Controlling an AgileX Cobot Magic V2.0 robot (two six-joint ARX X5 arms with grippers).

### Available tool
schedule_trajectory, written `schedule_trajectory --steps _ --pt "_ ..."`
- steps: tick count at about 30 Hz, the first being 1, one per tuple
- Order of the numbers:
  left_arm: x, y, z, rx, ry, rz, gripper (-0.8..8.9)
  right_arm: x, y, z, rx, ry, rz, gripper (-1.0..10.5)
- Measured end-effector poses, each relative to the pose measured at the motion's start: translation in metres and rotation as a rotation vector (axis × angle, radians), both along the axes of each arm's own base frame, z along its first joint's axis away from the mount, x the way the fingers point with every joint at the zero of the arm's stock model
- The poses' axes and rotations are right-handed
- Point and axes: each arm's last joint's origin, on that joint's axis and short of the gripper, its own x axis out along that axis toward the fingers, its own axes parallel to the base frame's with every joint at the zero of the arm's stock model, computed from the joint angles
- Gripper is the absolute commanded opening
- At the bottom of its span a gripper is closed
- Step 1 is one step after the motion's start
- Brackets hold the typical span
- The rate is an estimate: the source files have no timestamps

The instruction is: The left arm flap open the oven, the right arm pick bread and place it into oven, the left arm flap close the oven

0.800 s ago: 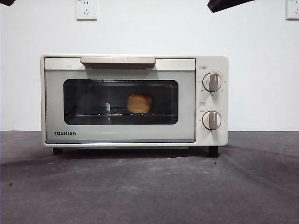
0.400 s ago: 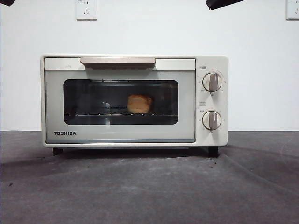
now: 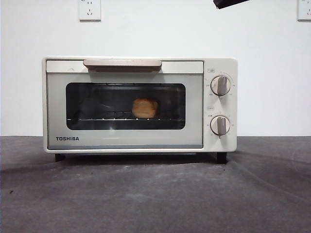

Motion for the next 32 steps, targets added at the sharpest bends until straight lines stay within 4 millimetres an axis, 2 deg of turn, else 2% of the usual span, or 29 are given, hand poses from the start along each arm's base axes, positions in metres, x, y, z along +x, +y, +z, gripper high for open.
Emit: schedule_trajectory --steps 4,10,16,21,29,32 --pt "-0.007 0.009 -0.015 0.010 -0.217 0.159 0.16 0.000 0.000 0.000 0.000 0.000 0.000 0.1" --pt "-0.014 0.018 -0.057 0.009 -0.319 0.354 0.16 0.000 0.000 0.000 0.000 0.000 0.000 0.1" --pt "-0.016 0.022 -0.110 0.027 -0.260 0.440 0.16 0.000 0.000 0.000 0.000 0.000 0.000 0.1" --pt "-0.014 0.024 -0.146 0.041 -0.208 0.461 0.16 0.000 0.000 0.000 0.000 0.000 0.000 0.1" --pt "-0.012 0.027 -0.181 0.057 -0.147 0.492 0.16 0.000 0.000 0.000 0.000 0.000 0.000 0.1" --pt "-0.012 0.028 -0.183 0.060 -0.139 0.499 0.16 0.000 0.000 0.000 0.000 -0.001 0.000 0.1"
